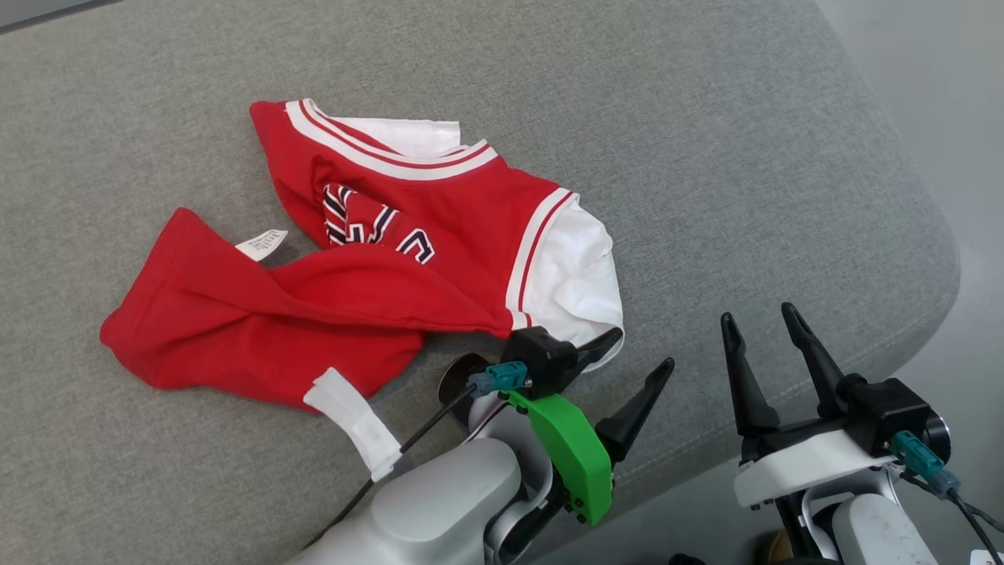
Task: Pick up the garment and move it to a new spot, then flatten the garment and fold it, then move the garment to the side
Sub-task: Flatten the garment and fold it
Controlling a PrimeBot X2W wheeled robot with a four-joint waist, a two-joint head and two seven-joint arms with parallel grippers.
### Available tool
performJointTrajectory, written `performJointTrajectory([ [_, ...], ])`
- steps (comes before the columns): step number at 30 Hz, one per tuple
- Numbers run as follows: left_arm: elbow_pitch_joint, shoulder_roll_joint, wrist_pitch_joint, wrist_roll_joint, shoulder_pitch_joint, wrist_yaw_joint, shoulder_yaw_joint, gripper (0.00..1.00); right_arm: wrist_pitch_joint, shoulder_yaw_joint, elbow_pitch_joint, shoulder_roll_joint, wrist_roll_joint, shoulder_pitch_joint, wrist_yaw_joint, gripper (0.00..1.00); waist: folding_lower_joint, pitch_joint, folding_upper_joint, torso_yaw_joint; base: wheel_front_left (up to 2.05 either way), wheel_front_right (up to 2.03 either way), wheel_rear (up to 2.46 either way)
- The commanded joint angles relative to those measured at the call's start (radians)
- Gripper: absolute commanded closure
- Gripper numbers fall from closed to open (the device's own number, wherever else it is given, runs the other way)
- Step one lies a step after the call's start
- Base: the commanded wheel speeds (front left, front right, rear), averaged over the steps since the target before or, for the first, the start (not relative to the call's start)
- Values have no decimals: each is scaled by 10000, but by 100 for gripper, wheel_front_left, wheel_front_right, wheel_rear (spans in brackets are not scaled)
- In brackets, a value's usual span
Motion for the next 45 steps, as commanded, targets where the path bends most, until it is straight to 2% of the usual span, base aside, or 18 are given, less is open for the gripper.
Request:
performJointTrajectory([
  [1, -91, 49, -28, -287, 145, -79, -4, 0, -1, -103, -7, 5, 62, -82, -7, 0, 0, 30, -1, 129, 0, 0, 0],
  [5, -461, 49, -29, -1012, 182, -142, 108, 0, -1, -315, -85, 6, -74, 60, -7, 0, 0, -179, -1, 489, 0, 0, 0],
  [9, -880, 132, -31, -1003, -209, 349, 1505, 0, -1, -474, -171, 2, -207, 192, -7, 0, 0, -441, -1, 835, 0, 0, 0],
  [14, -928, 1383, -17, -462, -79, 1536, 3753, 0, -1, -493, -260, 3, -336, 390, -7, 0, 0, -736, -1, 1115, 0, 0, 0],
  [16, -396, 1897, 89, -323, -212, 1982, 3977, 0, -1, -454, -247, 2, -399, 461, -7, 0, 0, -806, -1, 1182, 0, 0, 0],
  [19, 466, 2296, 468, -434, -488, 2341, 4181, 0, -1, -405, -227, 1, -452, 534, -7, 0, 0, -875, -1, 1256, 0, 0, 0],
  [23, 1568, 2339, 1412, -420, -723, 2414, 3863, 0, -1, -405, -196, -1, -507, 607, -7, 0, 0, -1017, -1, 1329, 0, 0, 0],
  [27, 2428, 2210, 2087, -302, -962, 2280, 3526, 0, -1, -387, -167, 1, -583, 730, -7, 0, 0, -1186, -1, 1366, 0, 0, 0],
  [34, 3519, 1997, 2614, -204, -1226, 2052, 3166, 0, -1, -314, -134, 6, -660, 912, -7, 0, 0, -1425, -1, 1480, 0, 0, 0],
  [37, 4034, 1897, 2855, -158, -1187, 1812, 2976, 0, -1, -267, -123, -3, -648, 899, -7, 0, 0, -1497, -1, 1474, 0, 0, 0],
  [38, 4177, 1855, 2873, -183, -1172, 1738, 2957, 31, -1, -282, -150, -3, -643, 883, -7, 0, 0, -1504, -1, 1469, 0, 0, 0],
  [39, 4390, 1780, 2768, -190, -1152, 1614, 2936, 100, -1, -357, -184, -3, -627, 892, -7, 0, 0, -1516, -1, 1497, 0, 0, 0],
  [45, 4475, 1640, 1383, -478, -1089, 1295, 3441, 100, -1, -528, -170, -2, -643, 1089, -7, 0, 0, -1681, -1, 1761, 0, 0, 0],
])
